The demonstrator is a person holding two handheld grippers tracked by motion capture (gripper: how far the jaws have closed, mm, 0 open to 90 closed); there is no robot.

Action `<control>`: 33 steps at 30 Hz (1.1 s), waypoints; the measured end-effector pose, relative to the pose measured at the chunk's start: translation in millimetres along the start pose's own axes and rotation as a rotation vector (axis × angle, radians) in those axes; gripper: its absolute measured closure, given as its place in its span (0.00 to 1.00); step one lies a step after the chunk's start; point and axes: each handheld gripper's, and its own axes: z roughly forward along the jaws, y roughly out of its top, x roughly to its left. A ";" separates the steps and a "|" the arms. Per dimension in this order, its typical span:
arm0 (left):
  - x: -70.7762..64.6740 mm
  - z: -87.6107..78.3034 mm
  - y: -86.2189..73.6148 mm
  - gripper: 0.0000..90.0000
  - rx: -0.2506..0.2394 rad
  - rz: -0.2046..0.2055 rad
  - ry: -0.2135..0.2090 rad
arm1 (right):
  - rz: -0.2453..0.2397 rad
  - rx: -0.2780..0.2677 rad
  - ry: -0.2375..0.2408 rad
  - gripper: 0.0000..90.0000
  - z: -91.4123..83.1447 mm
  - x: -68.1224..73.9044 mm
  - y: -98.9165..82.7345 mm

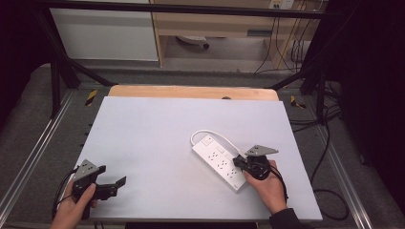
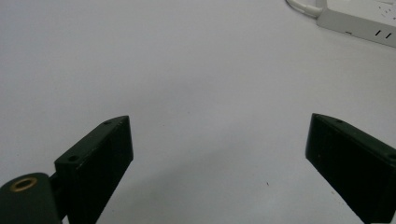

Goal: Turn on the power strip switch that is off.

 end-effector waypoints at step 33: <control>0.2 -0.3 -0.1 0.08 0.000 0.002 0.000 | 0.020 -0.104 -0.001 0.95 -12.4 -3.9 4.7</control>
